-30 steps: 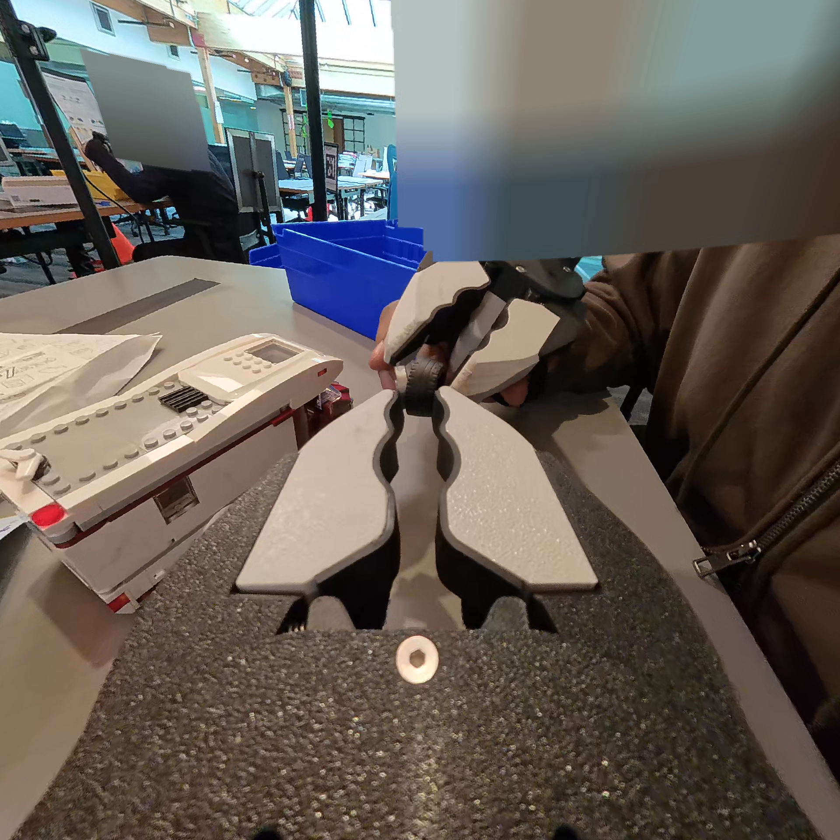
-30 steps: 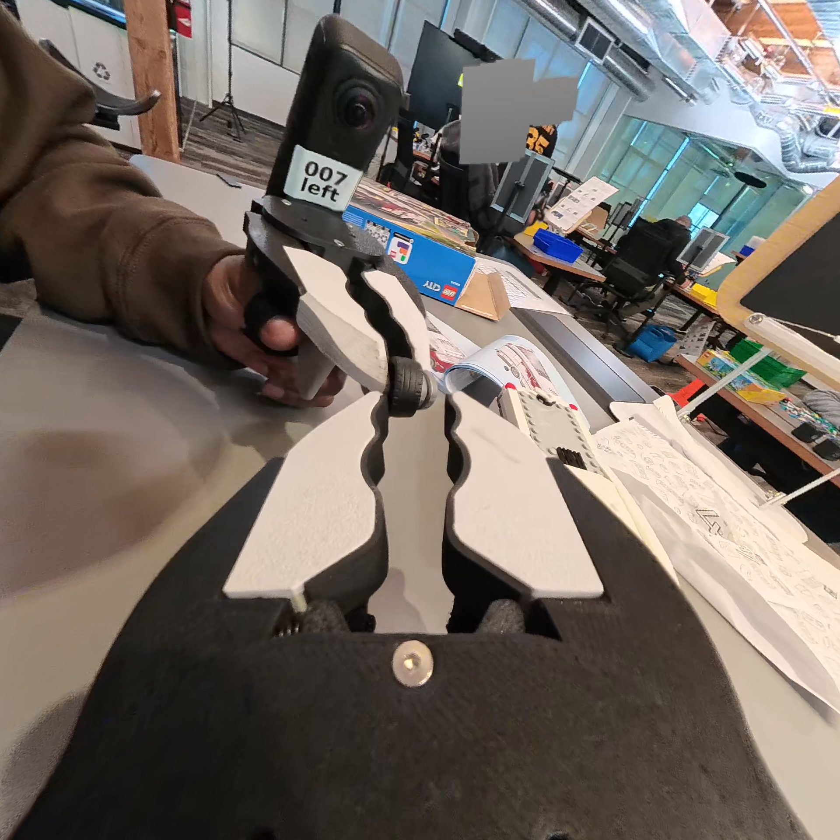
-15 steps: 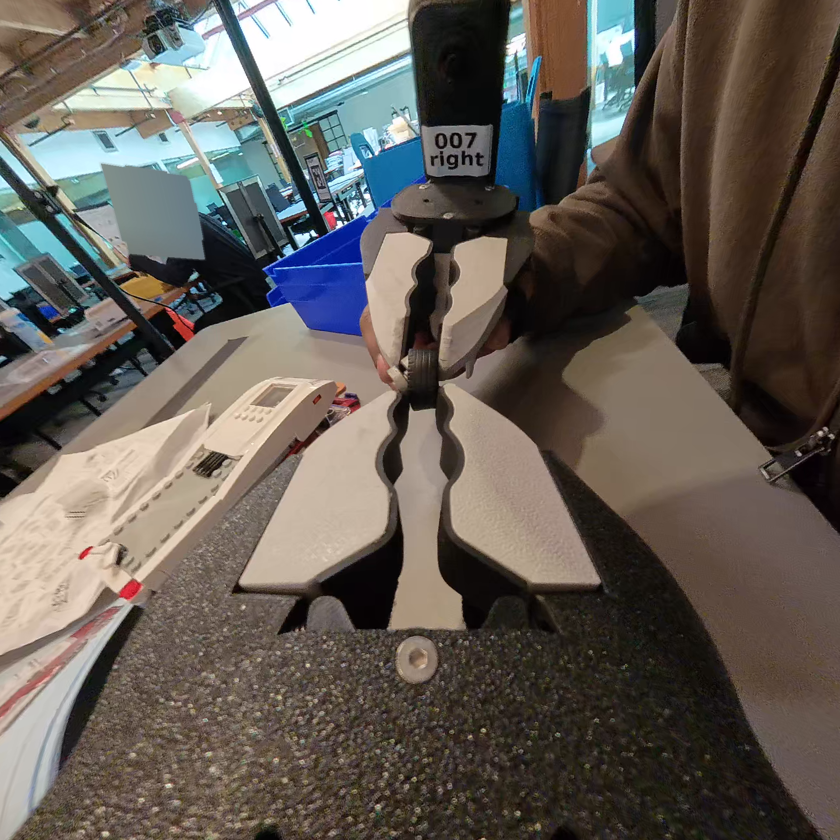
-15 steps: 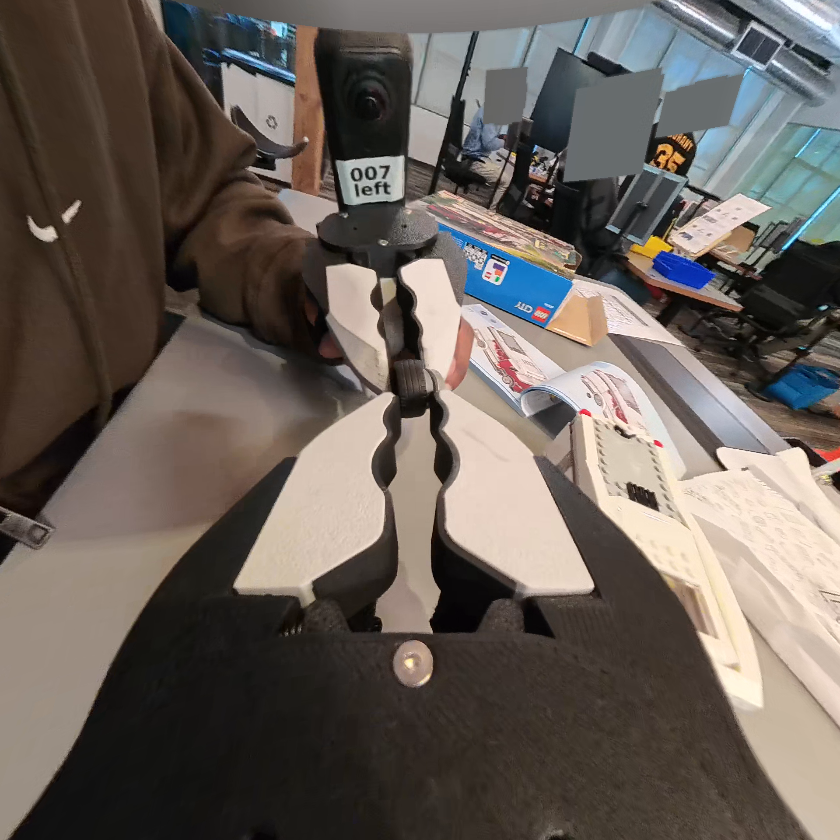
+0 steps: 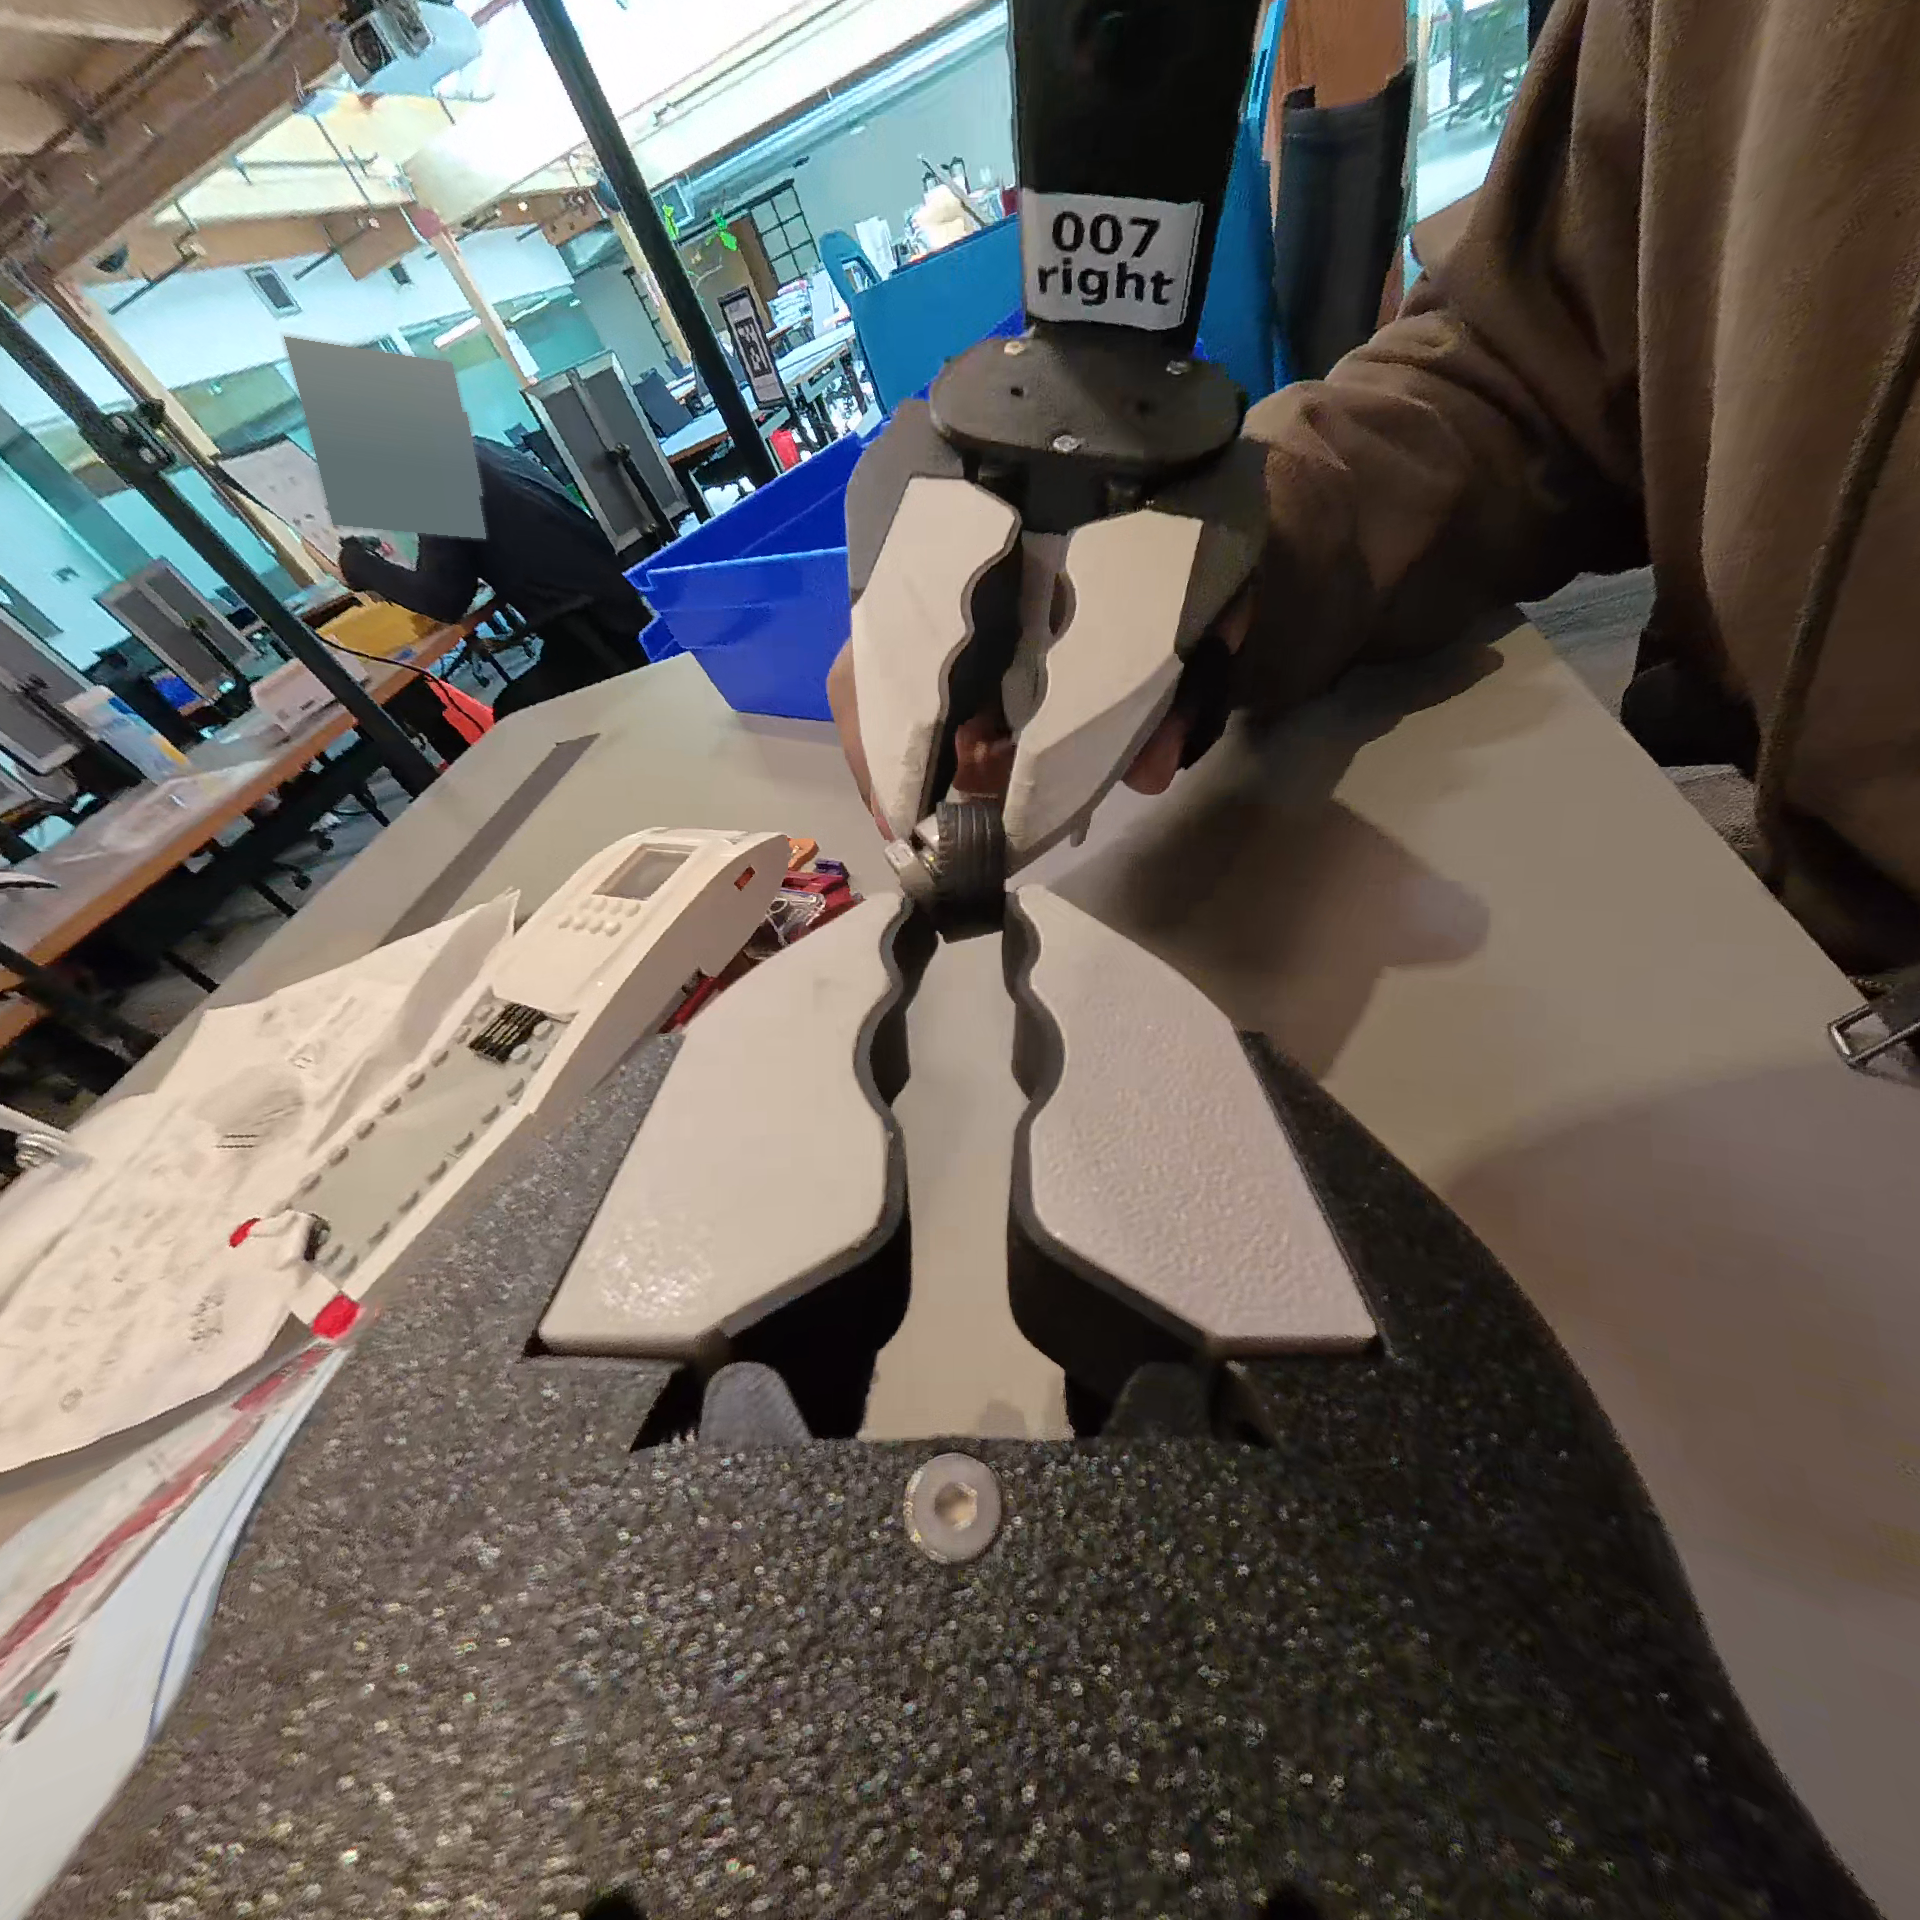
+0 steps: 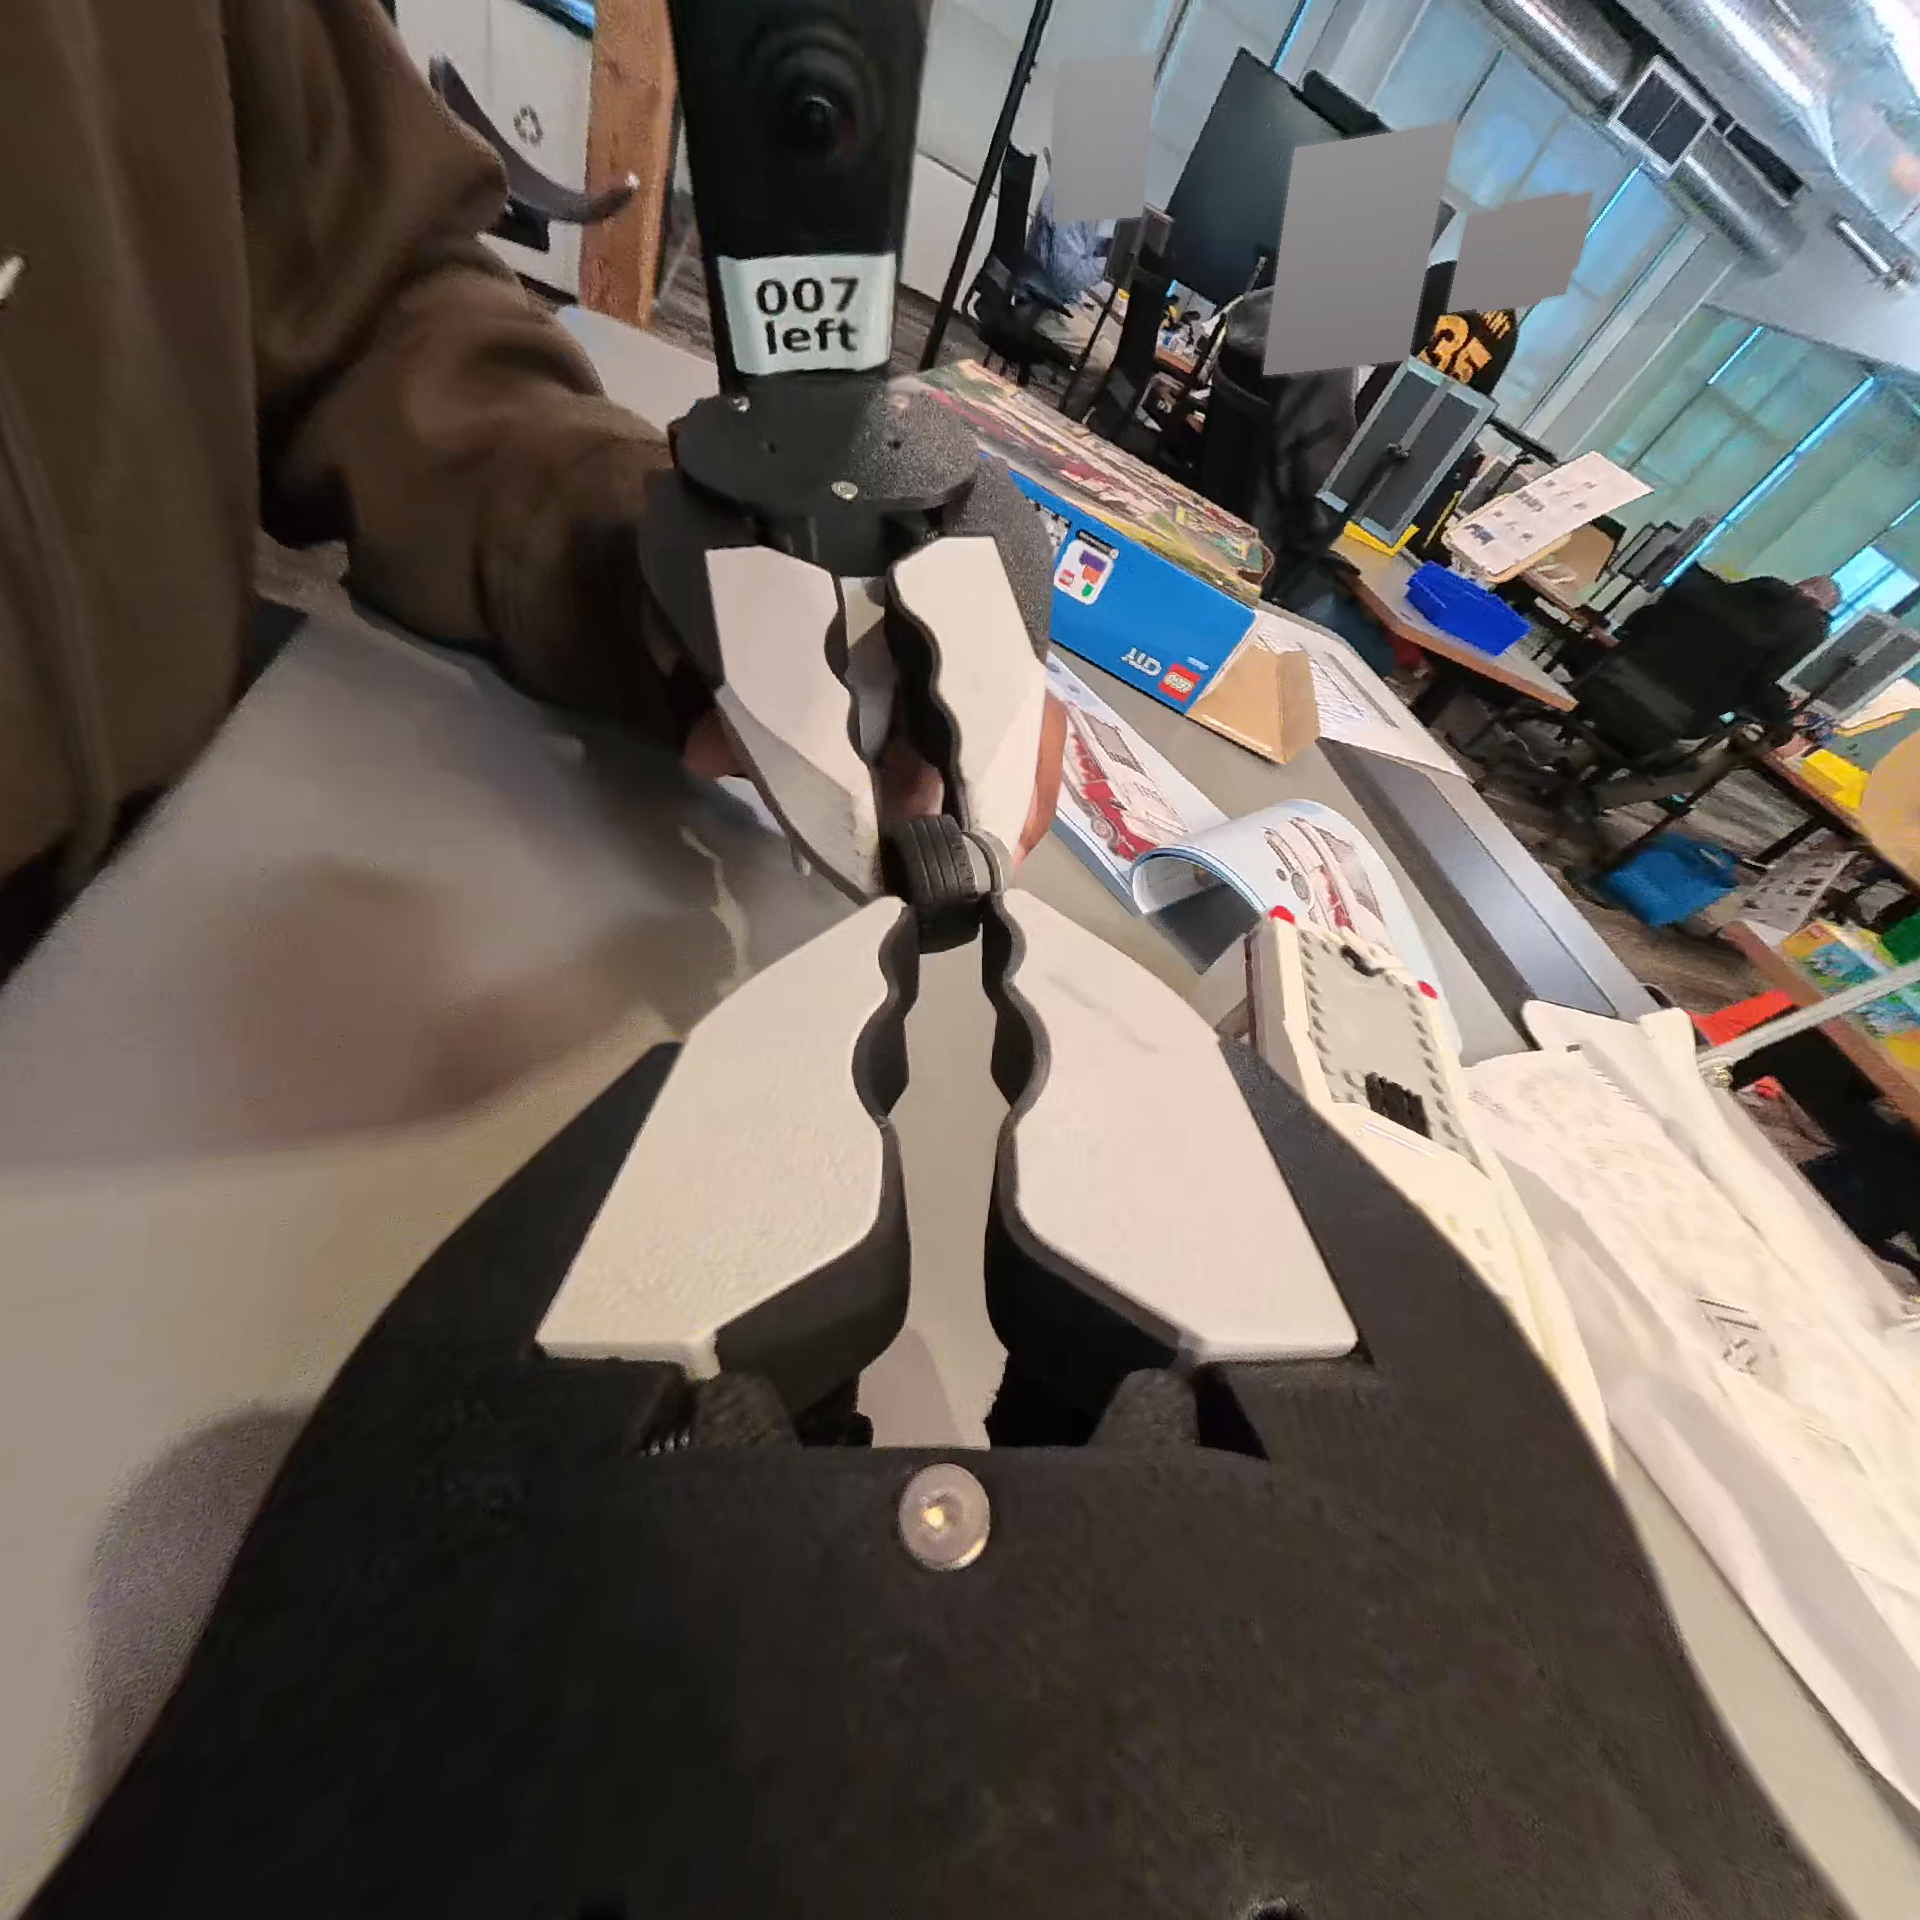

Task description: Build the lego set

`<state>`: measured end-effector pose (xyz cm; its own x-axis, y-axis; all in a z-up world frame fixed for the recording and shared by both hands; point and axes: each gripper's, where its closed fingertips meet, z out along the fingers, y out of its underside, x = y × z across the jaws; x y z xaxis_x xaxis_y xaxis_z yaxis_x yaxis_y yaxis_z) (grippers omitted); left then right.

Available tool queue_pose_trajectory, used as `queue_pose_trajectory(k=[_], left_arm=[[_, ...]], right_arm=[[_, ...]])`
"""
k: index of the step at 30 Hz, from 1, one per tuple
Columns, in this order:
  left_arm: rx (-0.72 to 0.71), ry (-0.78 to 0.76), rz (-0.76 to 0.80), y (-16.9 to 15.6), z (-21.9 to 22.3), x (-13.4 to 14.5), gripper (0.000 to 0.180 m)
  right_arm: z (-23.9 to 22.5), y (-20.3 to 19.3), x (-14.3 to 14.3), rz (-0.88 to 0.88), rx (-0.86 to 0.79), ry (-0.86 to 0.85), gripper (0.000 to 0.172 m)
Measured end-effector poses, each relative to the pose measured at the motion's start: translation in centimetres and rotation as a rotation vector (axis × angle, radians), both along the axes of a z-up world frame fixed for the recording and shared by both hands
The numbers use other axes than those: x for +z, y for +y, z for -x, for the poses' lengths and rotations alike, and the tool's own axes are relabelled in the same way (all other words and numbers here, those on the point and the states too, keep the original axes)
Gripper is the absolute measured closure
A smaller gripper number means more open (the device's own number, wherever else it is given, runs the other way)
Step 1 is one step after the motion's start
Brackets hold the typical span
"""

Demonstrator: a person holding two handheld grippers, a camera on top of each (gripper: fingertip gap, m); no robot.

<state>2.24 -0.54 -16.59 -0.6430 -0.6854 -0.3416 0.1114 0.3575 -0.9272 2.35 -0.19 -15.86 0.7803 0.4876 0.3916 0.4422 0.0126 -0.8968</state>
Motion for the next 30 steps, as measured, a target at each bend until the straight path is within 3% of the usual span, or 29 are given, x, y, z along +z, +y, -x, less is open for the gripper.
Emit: queue_pose_trajectory(k=[9,20,30], left_arm=[[-0.045,0.038,0.040,-0.6,0.1,0.0,0.164],[0.039,-0.060,-0.178,-0.5,-0.2,-1.1,0.166],[0.006,-0.058,-0.242,-1.1,0.2,-1.9,0.163]], right_arm=[[-0.1,-0.4,-0.2,0.022,0.014,-0.036,0.161],[-0.3,-0.5,-0.9,-0.022,-0.042,-0.254,0.159],[0.3,-1.1,-1.8,-0.007,-0.009,-0.350,0.160]])
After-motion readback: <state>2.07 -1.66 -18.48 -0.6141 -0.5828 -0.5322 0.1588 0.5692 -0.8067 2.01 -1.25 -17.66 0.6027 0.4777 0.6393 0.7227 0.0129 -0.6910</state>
